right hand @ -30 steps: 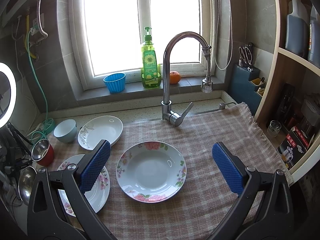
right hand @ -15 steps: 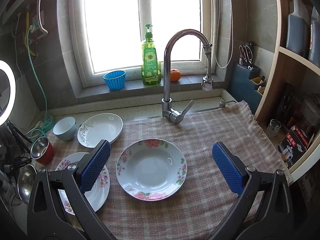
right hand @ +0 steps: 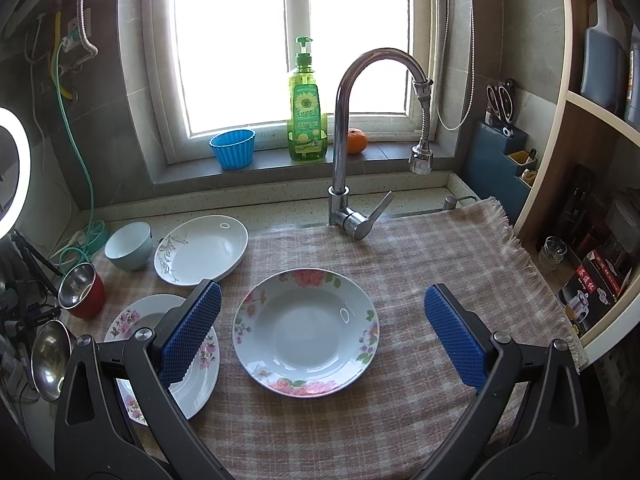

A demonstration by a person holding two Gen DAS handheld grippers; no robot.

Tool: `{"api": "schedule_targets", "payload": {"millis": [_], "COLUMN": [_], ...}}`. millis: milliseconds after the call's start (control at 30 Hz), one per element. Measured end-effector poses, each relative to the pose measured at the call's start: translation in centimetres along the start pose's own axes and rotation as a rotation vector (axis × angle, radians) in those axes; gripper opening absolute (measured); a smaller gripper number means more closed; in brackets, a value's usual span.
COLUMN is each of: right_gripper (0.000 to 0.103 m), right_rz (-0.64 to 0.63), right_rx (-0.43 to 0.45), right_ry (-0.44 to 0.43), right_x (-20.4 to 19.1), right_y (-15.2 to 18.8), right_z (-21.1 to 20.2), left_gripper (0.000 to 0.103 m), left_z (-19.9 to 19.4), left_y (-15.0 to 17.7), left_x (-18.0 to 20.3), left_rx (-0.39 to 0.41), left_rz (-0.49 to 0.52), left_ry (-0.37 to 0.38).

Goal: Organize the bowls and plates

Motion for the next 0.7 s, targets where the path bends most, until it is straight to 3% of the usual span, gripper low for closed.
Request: {"api": "schedule_targets", "payload": {"millis": [367,700], "right_gripper": [0.103,0.103], "right_rz": [-0.033,-0.024], "right_rx": [-0.073,-0.199], "right_ry": [-0.057,-0.193], "right_x": [-1.1,-3.0], "right_y": [1.8,5.1], "right_z": [2.4,4.4], "left_gripper": [0.087,0.085], "left_z": [1.6,4.1], "left_y": [2.3,2.7], "left_x": [1.4,2.7], "left_rx": [-0.082,-0.174], "left_rz": [0.000,0.057], "left_ry": [0.035,0.092]}}
Point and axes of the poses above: each gripper's, at about its wrist camera, not at the fingertips, and z roughly the way its jaws point, x to its right, y to its underside, the point moved 7 cm from there along z, roughly the way its jaws point, and after that the axes turned 2 degrees about z, right-handed, at the moved point
